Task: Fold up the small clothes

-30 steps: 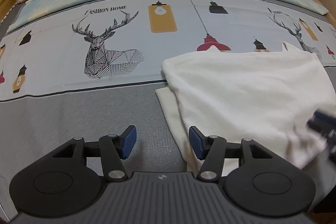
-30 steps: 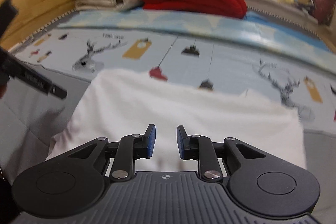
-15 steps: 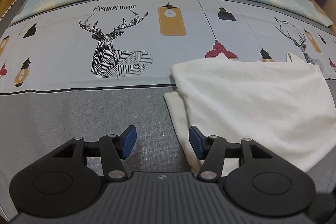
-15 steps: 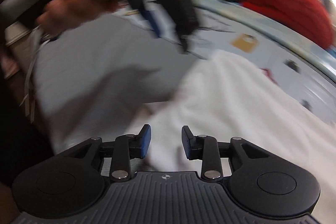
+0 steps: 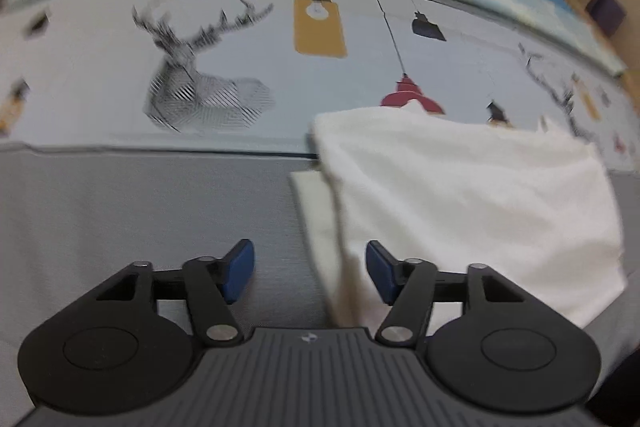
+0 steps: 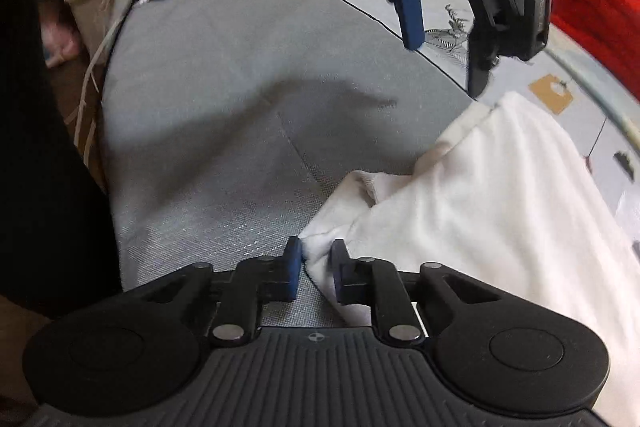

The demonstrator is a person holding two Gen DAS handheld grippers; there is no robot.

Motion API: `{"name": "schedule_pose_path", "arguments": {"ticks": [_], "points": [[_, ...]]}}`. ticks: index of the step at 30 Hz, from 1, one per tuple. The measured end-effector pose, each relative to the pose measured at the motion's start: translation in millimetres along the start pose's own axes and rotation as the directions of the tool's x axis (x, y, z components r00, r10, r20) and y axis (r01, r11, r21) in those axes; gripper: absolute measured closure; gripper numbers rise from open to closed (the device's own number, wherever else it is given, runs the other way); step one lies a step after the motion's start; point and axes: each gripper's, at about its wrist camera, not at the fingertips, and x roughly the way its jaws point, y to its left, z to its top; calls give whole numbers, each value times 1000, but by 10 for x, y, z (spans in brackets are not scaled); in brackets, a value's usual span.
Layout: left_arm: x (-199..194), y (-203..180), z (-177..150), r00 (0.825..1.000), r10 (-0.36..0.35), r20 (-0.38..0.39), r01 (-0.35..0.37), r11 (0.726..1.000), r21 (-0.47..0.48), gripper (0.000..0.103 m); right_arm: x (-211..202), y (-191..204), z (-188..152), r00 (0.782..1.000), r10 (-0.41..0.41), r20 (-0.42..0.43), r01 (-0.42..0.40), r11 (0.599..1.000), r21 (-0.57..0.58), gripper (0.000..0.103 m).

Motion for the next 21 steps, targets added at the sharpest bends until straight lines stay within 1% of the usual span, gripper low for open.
{"name": "schedule_pose_path", "arguments": {"ticks": [2, 3, 5, 9, 12, 13, 14, 15, 16, 17, 19, 21], "points": [[150, 18, 19, 997, -71, -35, 69, 996, -60, 25, -41, -52, 27, 1000, 9, 10, -9, 1000, 5, 93], [221, 2, 37, 995, -87, -56, 83, 994, -73, 23, -100, -64, 41, 1000, 18, 25, -18, 1000, 12, 93], [342, -65, 71, 992, -98, -73, 93, 993, -66, 20, -247, -103, 76, 998, 30, 64, -32, 999, 38, 93], [561, -75, 105, 988, -92, -123, 82, 993, -84, 19, -534, -256, 124, 990, 44, 134, -57, 994, 96, 94], [616, -65, 140, 986, -119, -119, 107, 989, -103, 20, -676, -370, 124, 985, 53, 166, -77, 987, 144, 94], [614, -64, 155, 985, -132, -114, 120, 987, -110, 25, -711, -397, 122, 983, 56, 174, -84, 984, 156, 94], [610, -56, 167, 984, -141, -111, 129, 985, -115, 40, -718, -426, 125, 982, 60, 180, -90, 983, 162, 94], [599, -53, 178, 983, -149, -109, 136, 984, -118, 49, -740, -433, 118, 980, 64, 187, -96, 982, 164, 94], [578, -49, 188, 982, -154, -105, 141, 983, -120, 66, -755, -420, 108, 979, 65, 191, -96, 982, 160, 94], [535, -41, 196, 984, -153, -94, 142, 983, -115, 77, -761, -412, 98, 979, 64, 193, -96, 983, 158, 94], [426, -22, 210, 987, -146, -67, 139, 985, -102, 89, -756, -399, 97, 979, 69, 192, -101, 981, 163, 95], [268, 18, 228, 988, -151, -32, 147, 983, -108, 90, -736, -415, 120, 977, 81, 199, -117, 978, 173, 95]]}}
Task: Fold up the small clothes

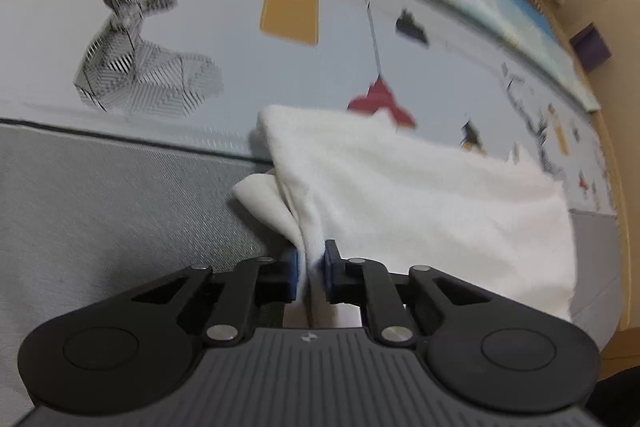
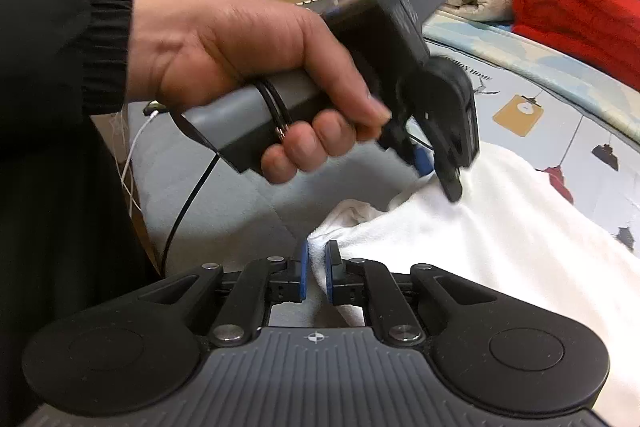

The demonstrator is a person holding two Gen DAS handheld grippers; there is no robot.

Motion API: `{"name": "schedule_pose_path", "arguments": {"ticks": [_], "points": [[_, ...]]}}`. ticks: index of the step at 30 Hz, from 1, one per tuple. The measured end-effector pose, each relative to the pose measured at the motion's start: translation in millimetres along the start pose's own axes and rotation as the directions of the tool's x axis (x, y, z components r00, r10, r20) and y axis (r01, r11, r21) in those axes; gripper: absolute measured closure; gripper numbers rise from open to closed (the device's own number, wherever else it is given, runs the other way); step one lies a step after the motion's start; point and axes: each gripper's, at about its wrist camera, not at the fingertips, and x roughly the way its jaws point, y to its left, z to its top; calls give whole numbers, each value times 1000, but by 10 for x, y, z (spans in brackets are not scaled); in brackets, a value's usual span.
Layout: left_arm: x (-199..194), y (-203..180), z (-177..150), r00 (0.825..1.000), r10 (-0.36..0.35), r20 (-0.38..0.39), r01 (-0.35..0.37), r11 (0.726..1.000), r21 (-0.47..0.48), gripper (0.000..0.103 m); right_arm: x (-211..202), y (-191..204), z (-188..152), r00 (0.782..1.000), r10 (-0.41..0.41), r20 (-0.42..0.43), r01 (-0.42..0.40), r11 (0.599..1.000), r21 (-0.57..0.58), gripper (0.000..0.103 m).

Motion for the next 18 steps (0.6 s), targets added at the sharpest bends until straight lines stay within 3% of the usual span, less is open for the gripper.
{"name": "schedule_pose_path", "arguments": {"ticks": [5, 9, 14, 18], "points": [[-503, 21, 26, 993, 30, 112, -27, 999, -29, 92, -33, 97, 117, 995, 58, 79, -63, 996, 57, 95], [-632, -57, 61, 990, 57, 131, -51, 998, -48, 92, -229, 77, 174, 981, 69, 179, -92, 988, 125, 95], [-596, -532, 116, 988, 29, 154, -31, 999, 7, 92, -530, -169, -2, 974, -38, 223, -22, 966, 259, 96], [-544, -1125, 90, 976, -65, 210, 52, 997, 64, 93, -955, -447, -285, 949, -188, 255, 69, 908, 413, 96]]}}
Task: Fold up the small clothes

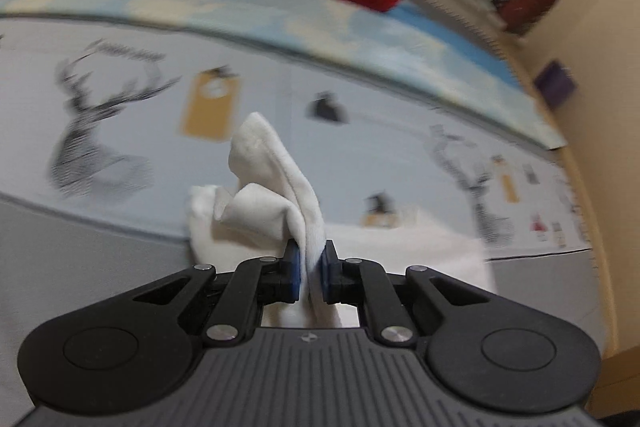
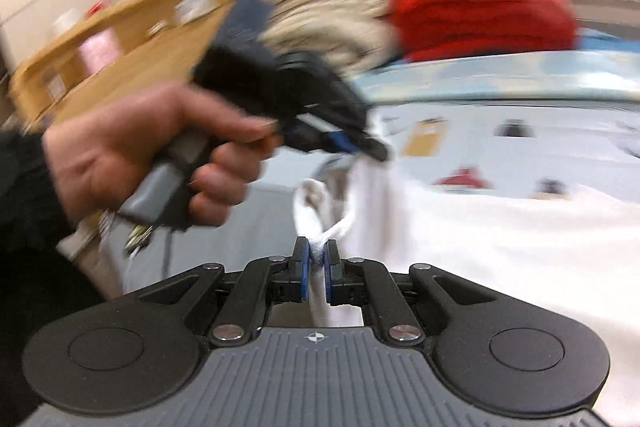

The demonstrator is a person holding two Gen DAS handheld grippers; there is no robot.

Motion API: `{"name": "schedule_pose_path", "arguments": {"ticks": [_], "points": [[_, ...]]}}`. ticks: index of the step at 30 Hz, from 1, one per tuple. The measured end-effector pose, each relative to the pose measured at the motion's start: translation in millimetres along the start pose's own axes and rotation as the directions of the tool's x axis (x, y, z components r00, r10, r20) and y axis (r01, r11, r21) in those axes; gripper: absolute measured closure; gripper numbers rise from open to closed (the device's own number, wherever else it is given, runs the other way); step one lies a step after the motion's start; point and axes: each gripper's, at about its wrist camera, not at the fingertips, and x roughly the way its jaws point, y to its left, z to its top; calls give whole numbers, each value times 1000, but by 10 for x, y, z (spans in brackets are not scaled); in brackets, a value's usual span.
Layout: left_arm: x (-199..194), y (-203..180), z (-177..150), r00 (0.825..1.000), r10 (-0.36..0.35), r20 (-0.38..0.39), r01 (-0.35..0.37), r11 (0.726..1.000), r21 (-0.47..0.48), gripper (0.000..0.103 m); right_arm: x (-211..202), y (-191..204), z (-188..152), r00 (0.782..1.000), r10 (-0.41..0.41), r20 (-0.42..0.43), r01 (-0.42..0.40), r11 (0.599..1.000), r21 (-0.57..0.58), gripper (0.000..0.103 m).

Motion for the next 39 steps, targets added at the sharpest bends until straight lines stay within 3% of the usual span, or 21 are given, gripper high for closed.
{"name": "schedule_pose_path", "arguments": {"ticks": [3, 4, 6, 7, 9, 11, 12, 14, 15, 16, 19, 21, 25, 26, 27, 28, 30, 32, 34, 37, 39], "points": [[-1, -558, -68, 990, -114, 81, 106, 989, 101, 90, -419, -359, -82, 987, -138, 87, 127, 984, 124, 96], [-19, -721, -97, 983, -154, 97, 139, 980, 142, 83, -551, -498, -120, 975, -193, 109, 172, 969, 176, 96], [-62, -1017, -171, 964, -233, 127, 203, 955, 217, 59, -793, -781, -209, 945, -301, 131, 253, 922, 293, 97], [-71, -1104, -204, 961, -242, 135, 206, 949, 238, 54, -925, -928, -268, 919, -373, 130, 307, 882, 358, 97], [-9, -1193, -239, 968, -222, 118, 188, 950, 248, 54, -1106, -1192, -403, 856, -508, 93, 416, 785, 460, 97], [107, -1140, -232, 980, -181, 78, 162, 966, 201, 54, -1164, -1465, -585, 784, -621, -19, 541, 667, 513, 97], [160, -1092, -225, 986, -157, 61, 144, 974, 174, 55, -1147, -1615, -683, 772, -630, -86, 567, 622, 540, 97], [246, -953, -195, 993, -114, 22, 111, 986, 127, 56, -1154, -1919, -943, 787, -589, -185, 556, 545, 628, 96], [292, -898, -179, 995, -101, 6, 100, 988, 114, 56, -1133, -2004, -1024, 809, -551, -205, 530, 533, 659, 95], [331, -850, -165, 996, -94, -6, 94, 989, 110, 57, -1107, -2037, -1052, 821, -530, -212, 515, 529, 674, 94], [404, -812, -179, 996, -77, -50, 83, 986, 147, 57, -1101, -1988, -1042, 821, -543, -176, 500, 536, 681, 86], [435, -828, -230, 994, -76, -85, 91, 978, 188, 57, -1093, -2027, -991, 836, -531, -137, 459, 542, 704, 66], [509, -935, -368, 987, -75, -144, 112, 957, 267, 57, -1049, -2142, -976, 843, -527, -109, 437, 551, 711, 62], [530, -972, -403, 984, -77, -160, 122, 949, 290, 57, -1078, -2146, -970, 848, -517, -116, 436, 557, 707, 68], [544, -1003, -451, 982, -77, -171, 128, 943, 308, 57, -1041, -2173, -985, 856, -502, -122, 432, 564, 704, 101], [562, -1027, -487, 980, -79, -182, 136, 936, 325, 57, -1056, -2176, -970, 858, -498, -126, 433, 569, 699, 100], [581, -1078, -558, 972, -91, -214, 166, 918, 360, 57, -1187, -2062, -912, 830, -549, -96, 456, 569, 684, 101], [610, -1134, -643, 959, -103, -262, 204, 895, 397, 57, -1330, -1912, -814, 837, -546, -32, 405, 581, 706, 101], [661, -1189, -748, 951, -87, -297, 218, 870, 442, 57, -1436, -1839, -749, 841, -540, -35, 387, 556, 736, 101], [877, -1188, -933, 935, -4, -355, 188, 854, 485, 62, -1401, -1919, -820, 799, -563, -212, 506, 439, 743, 102], [1024, -1160, -1073, 926, 85, -368, 137, 833, 536, 62, -1341, -2010, -864, 723, -579, -377, 630, 330, 703, 97]]}}
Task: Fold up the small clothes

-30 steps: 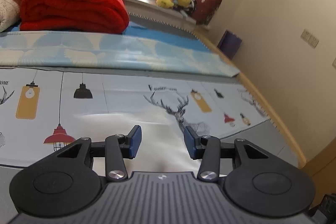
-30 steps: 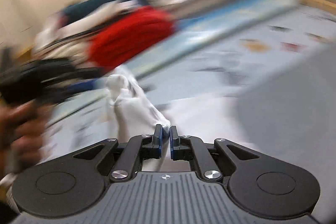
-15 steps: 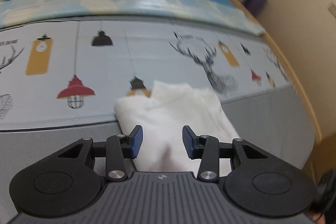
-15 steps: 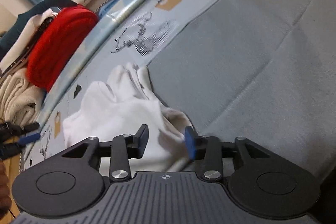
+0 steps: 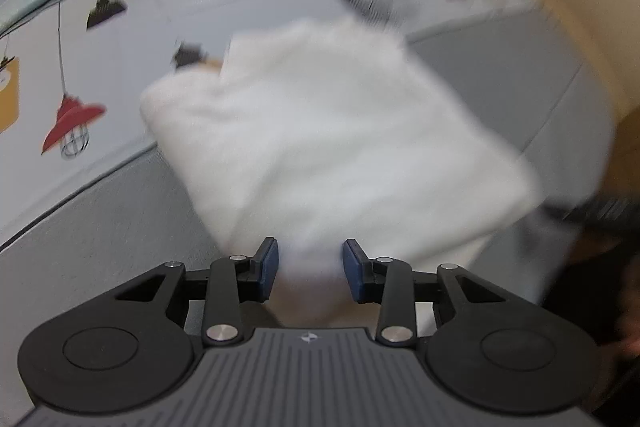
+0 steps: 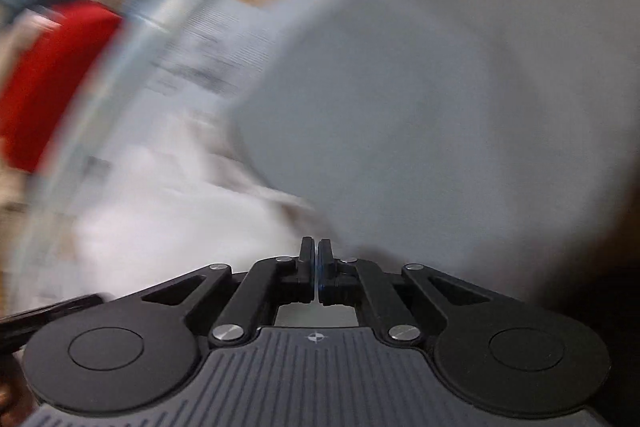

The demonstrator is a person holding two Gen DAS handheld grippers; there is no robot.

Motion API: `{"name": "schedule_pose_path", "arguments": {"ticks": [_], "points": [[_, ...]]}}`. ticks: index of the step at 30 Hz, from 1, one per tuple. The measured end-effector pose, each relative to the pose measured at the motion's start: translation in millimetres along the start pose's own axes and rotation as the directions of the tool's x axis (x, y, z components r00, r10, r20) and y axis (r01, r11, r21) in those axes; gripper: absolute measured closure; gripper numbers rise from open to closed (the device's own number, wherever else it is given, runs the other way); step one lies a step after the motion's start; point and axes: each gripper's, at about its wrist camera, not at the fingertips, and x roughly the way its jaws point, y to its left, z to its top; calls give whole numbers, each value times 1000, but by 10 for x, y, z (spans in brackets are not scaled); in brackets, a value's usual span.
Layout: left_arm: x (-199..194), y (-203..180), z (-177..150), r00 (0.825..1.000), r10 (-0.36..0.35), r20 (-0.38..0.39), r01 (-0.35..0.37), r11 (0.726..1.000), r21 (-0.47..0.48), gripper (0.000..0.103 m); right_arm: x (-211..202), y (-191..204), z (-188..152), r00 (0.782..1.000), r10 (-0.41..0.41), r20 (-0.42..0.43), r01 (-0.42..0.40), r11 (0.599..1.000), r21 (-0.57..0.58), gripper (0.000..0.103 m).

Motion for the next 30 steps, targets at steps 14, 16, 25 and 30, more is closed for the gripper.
{"name": "schedule_pose_path", "arguments": {"ticks": [14, 16, 25, 30], "points": [[-206, 67, -27, 998, -25, 60, 26, 1000, -12, 62, 776, 1235, 878, 959, 280, -42, -275, 887, -371, 47], [-193, 85, -43, 998, -24, 56, 24, 1000, -5, 62, 1018, 1255, 924, 960, 269, -81, -281, 897, -341, 50], [-84, 141, 0, 998, -58, 38, 58, 998, 3, 62, 1044, 1294, 1030, 960, 269, 83, -223, 905, -362, 99], [-52, 89, -43, 1000, -17, 11, 17, 999, 36, 60, 1093, 1246, 1079, 992, 113, 53, -84, 916, -391, 73]]}}
